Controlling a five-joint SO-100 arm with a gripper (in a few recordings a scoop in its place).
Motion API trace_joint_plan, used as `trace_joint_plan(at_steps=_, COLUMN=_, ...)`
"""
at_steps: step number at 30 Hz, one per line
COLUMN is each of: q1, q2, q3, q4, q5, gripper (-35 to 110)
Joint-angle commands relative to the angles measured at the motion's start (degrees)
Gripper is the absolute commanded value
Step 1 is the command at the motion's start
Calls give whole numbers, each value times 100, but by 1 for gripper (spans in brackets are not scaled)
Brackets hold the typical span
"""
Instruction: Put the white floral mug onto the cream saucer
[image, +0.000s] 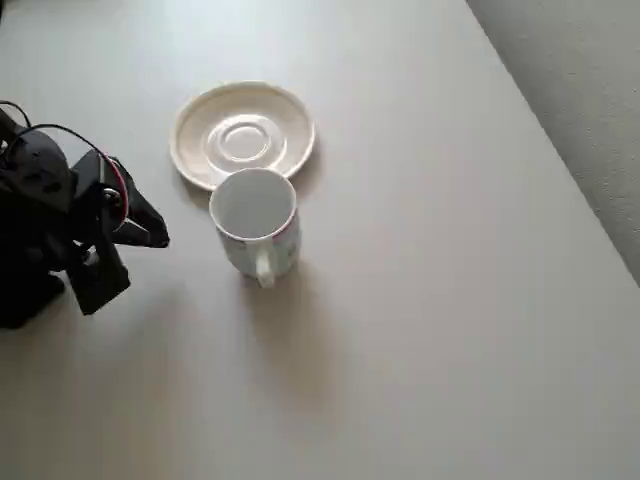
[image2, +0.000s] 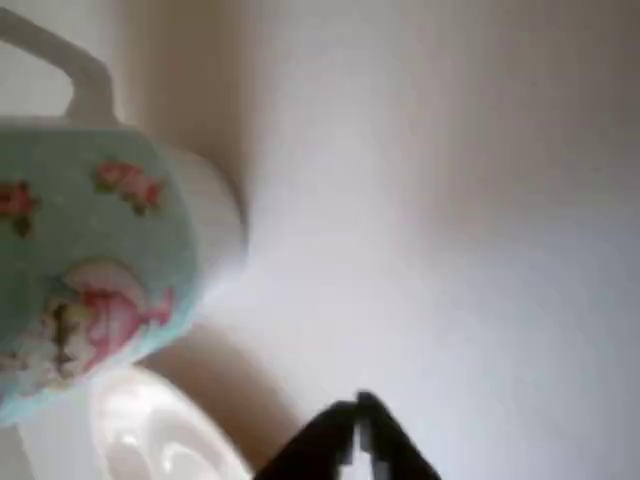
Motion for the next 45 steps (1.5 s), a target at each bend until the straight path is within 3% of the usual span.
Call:
trace_joint_plan(at_steps=1, q1=26, q2=53, q3=-123, q4=-88, q5=-53, gripper=-2)
trace_joint_plan(at_steps=45, q1=-149, q2=53, q3=-431, q4=-44, q5=-132, gripper=-2)
